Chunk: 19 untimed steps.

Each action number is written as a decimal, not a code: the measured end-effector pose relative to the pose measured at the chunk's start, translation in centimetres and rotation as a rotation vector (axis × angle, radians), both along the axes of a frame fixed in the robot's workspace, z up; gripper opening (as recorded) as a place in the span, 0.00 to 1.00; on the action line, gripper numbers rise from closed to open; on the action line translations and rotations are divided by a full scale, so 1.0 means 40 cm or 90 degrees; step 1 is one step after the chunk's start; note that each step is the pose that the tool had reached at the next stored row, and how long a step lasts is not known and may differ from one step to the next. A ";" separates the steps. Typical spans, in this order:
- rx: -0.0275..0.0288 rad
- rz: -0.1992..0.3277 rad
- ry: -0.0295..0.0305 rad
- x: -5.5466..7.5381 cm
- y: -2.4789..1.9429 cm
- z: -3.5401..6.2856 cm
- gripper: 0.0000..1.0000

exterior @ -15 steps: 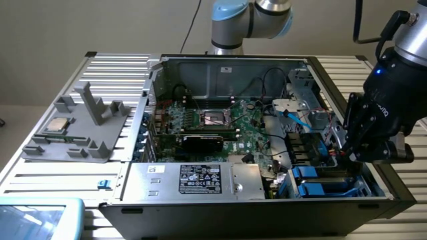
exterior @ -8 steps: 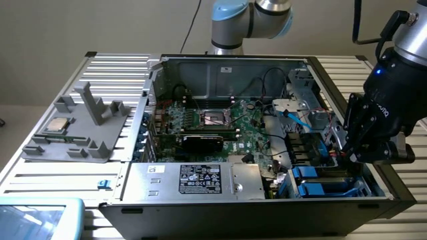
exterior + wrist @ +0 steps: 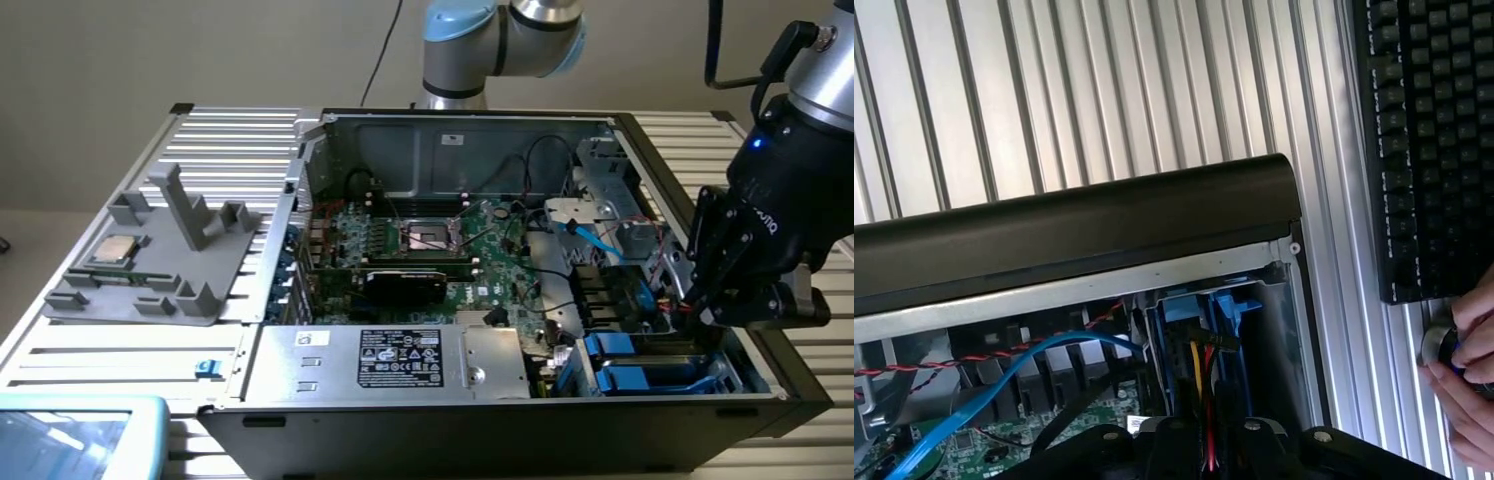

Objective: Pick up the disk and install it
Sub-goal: 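Insert the first disk wire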

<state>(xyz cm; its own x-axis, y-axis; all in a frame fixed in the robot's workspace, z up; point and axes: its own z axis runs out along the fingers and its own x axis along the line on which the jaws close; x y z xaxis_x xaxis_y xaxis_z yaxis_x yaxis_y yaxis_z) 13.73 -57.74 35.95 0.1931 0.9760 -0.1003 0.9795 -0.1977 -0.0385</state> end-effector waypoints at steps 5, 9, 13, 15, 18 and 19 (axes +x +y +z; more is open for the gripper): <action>-0.0004 0.000 0.0000 0.000 0.000 0.000 0.38; -0.0007 0.000 0.0000 0.000 0.000 0.004 0.56; -0.0005 0.000 -0.0009 0.000 0.000 0.004 0.68; -0.0004 0.000 -0.0026 -0.001 0.000 0.005 0.68; 0.0007 0.000 -0.0049 -0.002 0.000 0.005 0.68; 0.0016 0.000 -0.0060 -0.002 0.001 0.006 0.68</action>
<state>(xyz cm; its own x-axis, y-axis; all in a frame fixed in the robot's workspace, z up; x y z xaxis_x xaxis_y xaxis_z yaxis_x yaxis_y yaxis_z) 13.66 -57.72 36.17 0.1941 0.9763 -0.0961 0.9798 -0.1977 -0.0298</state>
